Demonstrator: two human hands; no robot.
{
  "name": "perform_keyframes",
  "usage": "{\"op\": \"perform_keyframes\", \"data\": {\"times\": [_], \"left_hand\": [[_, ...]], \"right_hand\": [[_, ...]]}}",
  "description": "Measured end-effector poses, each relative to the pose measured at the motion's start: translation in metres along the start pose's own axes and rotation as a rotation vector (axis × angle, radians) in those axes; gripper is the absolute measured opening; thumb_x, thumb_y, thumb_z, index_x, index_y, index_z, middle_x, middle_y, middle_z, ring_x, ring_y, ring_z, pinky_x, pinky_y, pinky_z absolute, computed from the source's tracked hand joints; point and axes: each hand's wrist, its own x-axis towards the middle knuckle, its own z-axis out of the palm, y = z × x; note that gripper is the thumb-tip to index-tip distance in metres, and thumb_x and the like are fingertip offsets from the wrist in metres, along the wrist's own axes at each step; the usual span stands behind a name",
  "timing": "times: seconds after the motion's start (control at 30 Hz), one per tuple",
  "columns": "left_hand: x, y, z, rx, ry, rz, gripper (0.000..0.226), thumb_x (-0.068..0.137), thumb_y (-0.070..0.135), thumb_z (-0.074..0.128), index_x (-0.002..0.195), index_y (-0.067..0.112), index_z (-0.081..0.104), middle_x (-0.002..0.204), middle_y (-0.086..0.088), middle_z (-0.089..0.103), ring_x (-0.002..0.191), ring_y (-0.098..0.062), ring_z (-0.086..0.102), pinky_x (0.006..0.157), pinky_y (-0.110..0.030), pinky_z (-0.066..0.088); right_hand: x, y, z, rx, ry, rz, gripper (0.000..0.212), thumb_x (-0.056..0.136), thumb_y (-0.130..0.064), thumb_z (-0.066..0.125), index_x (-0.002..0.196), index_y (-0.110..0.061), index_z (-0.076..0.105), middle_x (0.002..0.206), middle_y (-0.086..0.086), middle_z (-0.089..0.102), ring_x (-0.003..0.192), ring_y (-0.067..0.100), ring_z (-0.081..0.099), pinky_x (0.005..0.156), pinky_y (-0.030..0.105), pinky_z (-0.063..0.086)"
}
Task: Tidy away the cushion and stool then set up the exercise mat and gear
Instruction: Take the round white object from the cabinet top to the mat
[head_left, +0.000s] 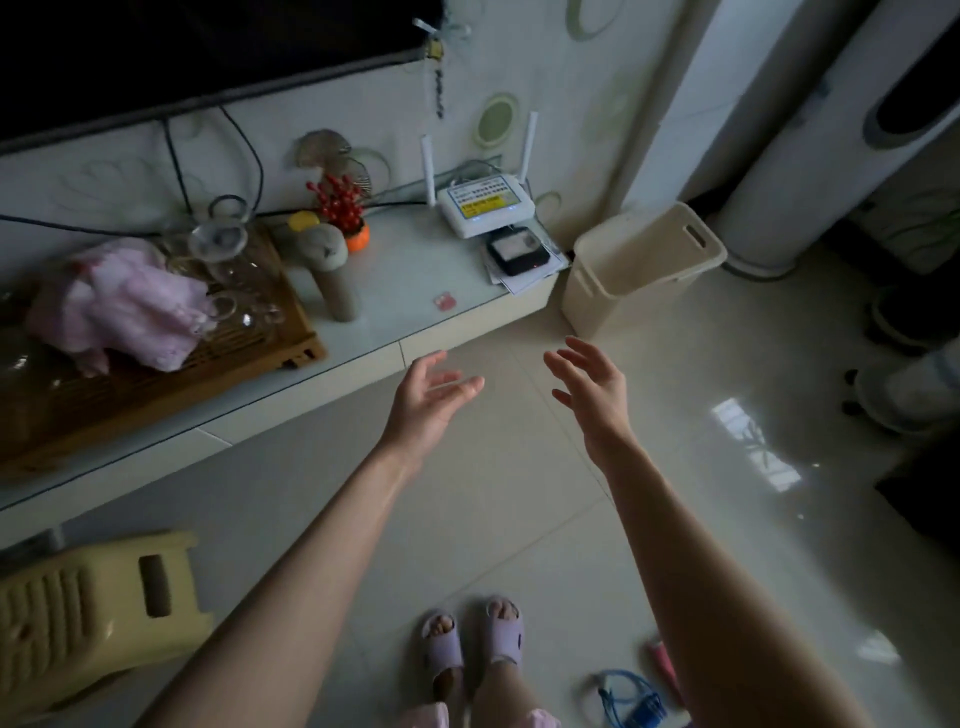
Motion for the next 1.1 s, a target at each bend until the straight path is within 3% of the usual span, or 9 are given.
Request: {"op": "perform_keyframes", "data": {"times": [0.4,0.57,0.8,1.1], "left_hand": [[0.07,0.017,-0.089,-0.123,0.26,-0.042,0.054,0.08,0.023,0.072,0.128,0.02,0.047,0.122,-0.006,0.059,0.096,-0.007,0.06,0.079,-0.023,0.045],[0.111,0.031,-0.109,-0.163,0.315,-0.075,0.065,0.073,0.033,0.076,0.13,0.02,0.046,0.122,-0.005,0.058,0.099,-0.006,0.06,0.078,-0.023,0.044],[0.162,0.04,-0.135,-0.185,0.41,-0.095,0.042,0.083,0.02,0.069,0.12,0.021,0.049,0.12,-0.007,0.057,0.094,-0.005,0.057,0.085,-0.027,0.046],[0.214,0.029,-0.162,-0.228,0.453,-0.158,0.042,0.082,0.025,0.07,0.117,0.025,0.047,0.114,0.0,0.058,0.099,-0.005,0.056,0.085,-0.028,0.044]], "right_hand": [[0.088,-0.032,0.135,-0.091,-0.25,0.02,0.042,0.086,-0.02,0.068,0.126,-0.014,0.055,0.114,0.003,0.062,0.086,0.002,0.061,0.086,0.035,0.049],[0.138,-0.045,0.184,-0.131,-0.351,0.035,0.041,0.086,-0.02,0.068,0.124,-0.016,0.056,0.121,0.009,0.061,0.097,0.015,0.062,0.087,0.036,0.049],[0.195,-0.051,0.239,-0.21,-0.462,0.058,0.043,0.085,-0.022,0.069,0.126,-0.016,0.056,0.123,0.01,0.062,0.093,0.009,0.062,0.087,0.036,0.05],[0.24,-0.039,0.289,-0.304,-0.575,0.083,0.06,0.078,-0.039,0.072,0.131,-0.016,0.052,0.126,0.008,0.06,0.102,0.014,0.06,0.084,0.032,0.05]]}}
